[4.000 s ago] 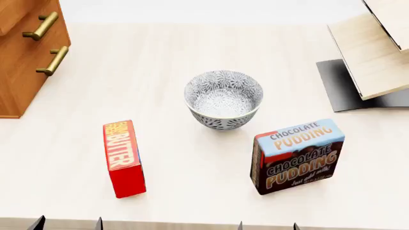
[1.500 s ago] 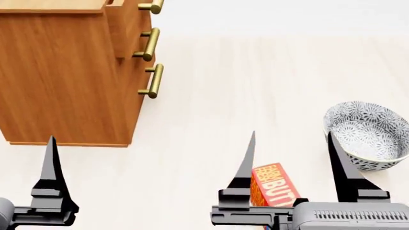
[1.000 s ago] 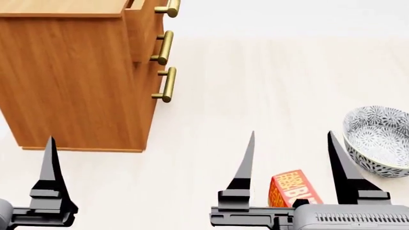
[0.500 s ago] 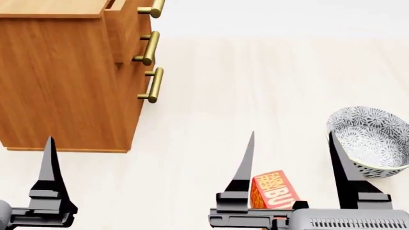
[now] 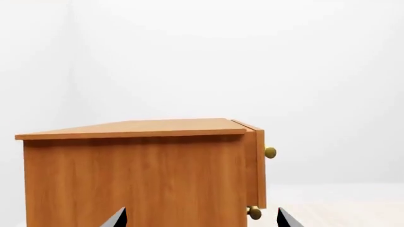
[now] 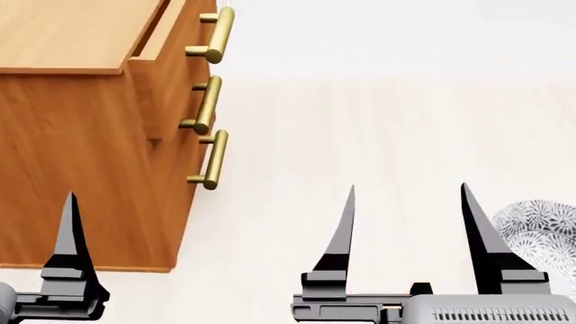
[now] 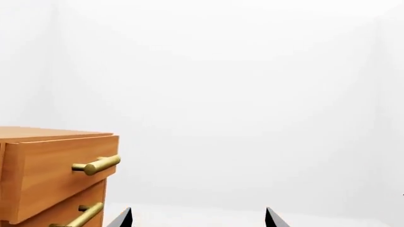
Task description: Close the top drawer of the cabinet and put the bowl on top of it.
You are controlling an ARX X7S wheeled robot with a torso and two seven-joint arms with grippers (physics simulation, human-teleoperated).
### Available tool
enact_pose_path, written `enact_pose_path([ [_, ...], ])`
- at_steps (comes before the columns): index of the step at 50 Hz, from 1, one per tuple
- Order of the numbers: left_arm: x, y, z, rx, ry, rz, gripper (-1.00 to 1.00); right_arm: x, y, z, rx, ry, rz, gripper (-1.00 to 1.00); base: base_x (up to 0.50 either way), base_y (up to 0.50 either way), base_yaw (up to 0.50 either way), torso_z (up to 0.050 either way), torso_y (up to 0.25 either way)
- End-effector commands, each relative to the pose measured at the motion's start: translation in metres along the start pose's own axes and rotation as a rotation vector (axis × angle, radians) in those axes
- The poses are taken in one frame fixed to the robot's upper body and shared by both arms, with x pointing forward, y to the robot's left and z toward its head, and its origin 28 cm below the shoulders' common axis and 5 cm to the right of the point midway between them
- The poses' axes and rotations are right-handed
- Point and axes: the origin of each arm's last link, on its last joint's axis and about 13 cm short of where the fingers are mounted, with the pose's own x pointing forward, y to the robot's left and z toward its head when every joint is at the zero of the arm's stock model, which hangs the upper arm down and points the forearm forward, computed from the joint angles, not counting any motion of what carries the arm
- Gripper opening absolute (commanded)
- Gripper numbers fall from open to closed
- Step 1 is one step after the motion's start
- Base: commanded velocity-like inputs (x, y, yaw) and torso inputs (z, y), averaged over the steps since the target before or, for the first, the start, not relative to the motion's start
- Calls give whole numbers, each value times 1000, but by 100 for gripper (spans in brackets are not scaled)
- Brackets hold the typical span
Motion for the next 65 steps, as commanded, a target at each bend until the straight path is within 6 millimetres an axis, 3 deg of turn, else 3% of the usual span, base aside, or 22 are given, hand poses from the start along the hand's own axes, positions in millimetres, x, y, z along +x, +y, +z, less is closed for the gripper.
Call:
enact_pose_path([
  [1, 0, 0, 1, 1, -3, -1, 100, 0, 0, 1, 2, -3, 5, 100, 500, 51, 0, 0, 0],
  [34, -3, -1, 7, 8, -13, -4, 100, 7, -3, 6, 5, -26, -1, 100, 455, 13, 0, 0, 1],
  [37, -3, -1, 6, 8, -13, -4, 100, 19, -5, 8, 6, -10, -6, 100, 0, 0, 0, 0, 0],
  [44, -4, 0, 8, 6, -18, -3, 100, 79, -15, 13, -65, 34, -56, 100, 0, 0, 0, 0, 0],
  [49, -4, -1, 9, 9, -20, -4, 100, 104, -14, 14, -107, 49, -69, 100, 0, 0, 0, 0, 0],
  [56, -4, -1, 10, 15, -24, -3, 100, 160, -8, 10, -179, 106, -69, 100, 0, 0, 0, 0, 0],
  [65, -4, -1, 11, 18, -23, -7, 100, 198, -1, 1, -182, 152, -74, 100, 0, 0, 0, 0, 0],
])
